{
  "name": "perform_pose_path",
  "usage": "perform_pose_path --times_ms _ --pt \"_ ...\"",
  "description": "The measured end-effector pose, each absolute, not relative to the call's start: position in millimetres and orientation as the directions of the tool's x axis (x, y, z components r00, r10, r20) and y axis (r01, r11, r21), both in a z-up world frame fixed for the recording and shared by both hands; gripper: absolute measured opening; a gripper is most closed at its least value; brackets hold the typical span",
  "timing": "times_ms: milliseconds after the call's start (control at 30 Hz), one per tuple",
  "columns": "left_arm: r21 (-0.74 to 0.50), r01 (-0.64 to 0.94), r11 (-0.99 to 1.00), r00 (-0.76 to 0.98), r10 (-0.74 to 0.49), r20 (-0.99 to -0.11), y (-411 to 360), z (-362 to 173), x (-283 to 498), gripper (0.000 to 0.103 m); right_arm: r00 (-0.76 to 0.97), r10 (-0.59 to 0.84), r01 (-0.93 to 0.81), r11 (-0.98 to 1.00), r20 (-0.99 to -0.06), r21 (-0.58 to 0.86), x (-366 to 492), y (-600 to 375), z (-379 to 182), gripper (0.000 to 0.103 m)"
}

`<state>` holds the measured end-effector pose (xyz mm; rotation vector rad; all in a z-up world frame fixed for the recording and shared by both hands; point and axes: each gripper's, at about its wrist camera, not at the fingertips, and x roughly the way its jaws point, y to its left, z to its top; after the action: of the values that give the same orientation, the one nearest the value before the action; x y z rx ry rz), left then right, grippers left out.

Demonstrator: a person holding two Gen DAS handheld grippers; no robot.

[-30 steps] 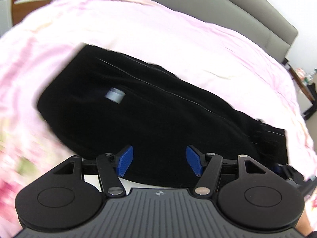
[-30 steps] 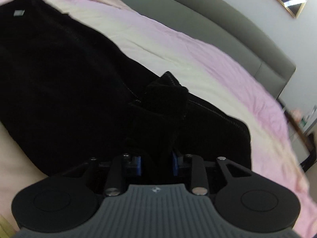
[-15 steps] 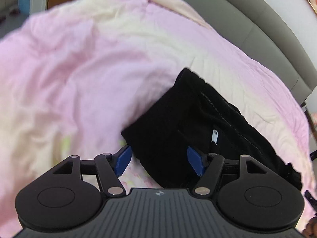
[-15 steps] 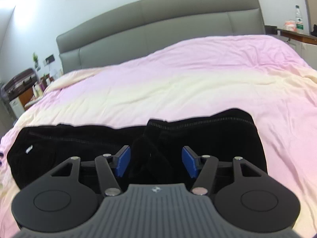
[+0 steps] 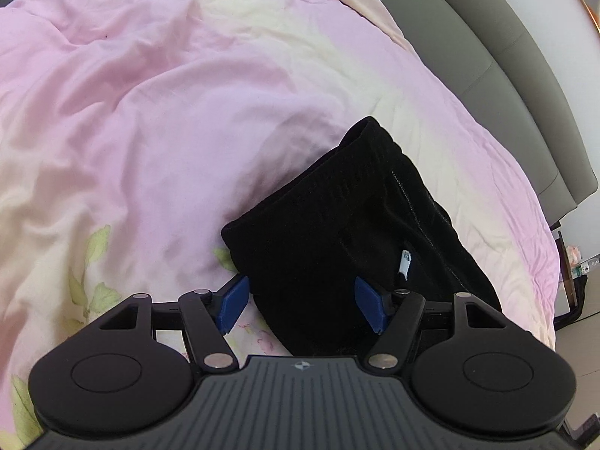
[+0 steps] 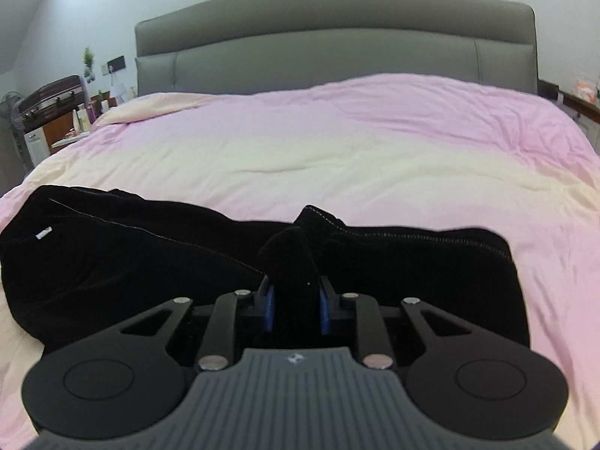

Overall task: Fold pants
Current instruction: 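Grasp the folded edge with the left gripper while the right gripper holds the hems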

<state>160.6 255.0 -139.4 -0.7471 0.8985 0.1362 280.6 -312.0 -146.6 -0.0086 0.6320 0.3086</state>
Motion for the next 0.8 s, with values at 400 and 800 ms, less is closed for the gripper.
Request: perform_pose_path --times_ms 400,800 --pt "-0.488 -0.37 0.791 0.624 -0.177 -0.761 242 -135 163 0.076 0.698 0.08 -0.484 0.785 -0.712 -0.386 258 -264 -192 0.032" --pt "-0.507 -0.378 0.775 0.615 -0.199 -0.763 242 -139 164 0.076 0.699 0.19 -0.37 0.921 -0.689 -0.121 287 -272 -171 0.043"
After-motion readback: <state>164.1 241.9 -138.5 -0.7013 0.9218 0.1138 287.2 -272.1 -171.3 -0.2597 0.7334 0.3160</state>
